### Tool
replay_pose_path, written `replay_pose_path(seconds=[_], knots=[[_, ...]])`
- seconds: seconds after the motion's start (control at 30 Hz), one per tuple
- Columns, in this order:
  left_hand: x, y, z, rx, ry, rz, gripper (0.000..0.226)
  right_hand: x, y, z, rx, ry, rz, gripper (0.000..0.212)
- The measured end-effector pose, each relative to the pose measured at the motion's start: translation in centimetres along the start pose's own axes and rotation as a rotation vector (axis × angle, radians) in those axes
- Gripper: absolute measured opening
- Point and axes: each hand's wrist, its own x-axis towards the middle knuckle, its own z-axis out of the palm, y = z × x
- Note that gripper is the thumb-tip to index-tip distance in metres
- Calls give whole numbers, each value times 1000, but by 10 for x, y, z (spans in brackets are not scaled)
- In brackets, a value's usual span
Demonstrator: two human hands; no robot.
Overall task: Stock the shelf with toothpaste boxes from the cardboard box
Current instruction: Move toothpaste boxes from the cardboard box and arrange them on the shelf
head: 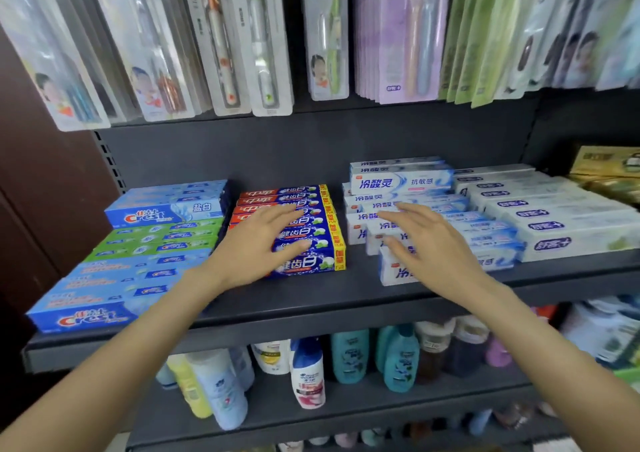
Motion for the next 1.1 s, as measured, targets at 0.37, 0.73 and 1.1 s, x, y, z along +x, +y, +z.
replay_pose_path(seconds=[0.37, 0.73, 1.1], knots=[[91, 100, 18, -365, 256, -219, 59, 16, 123, -61, 66, -109, 45, 47], [199, 50, 78, -441, -43, -460, 102, 135, 170, 9, 89, -397, 352, 90], [207, 43, 103, -498, -37, -363, 92, 161, 186, 29, 33, -403, 235, 85]])
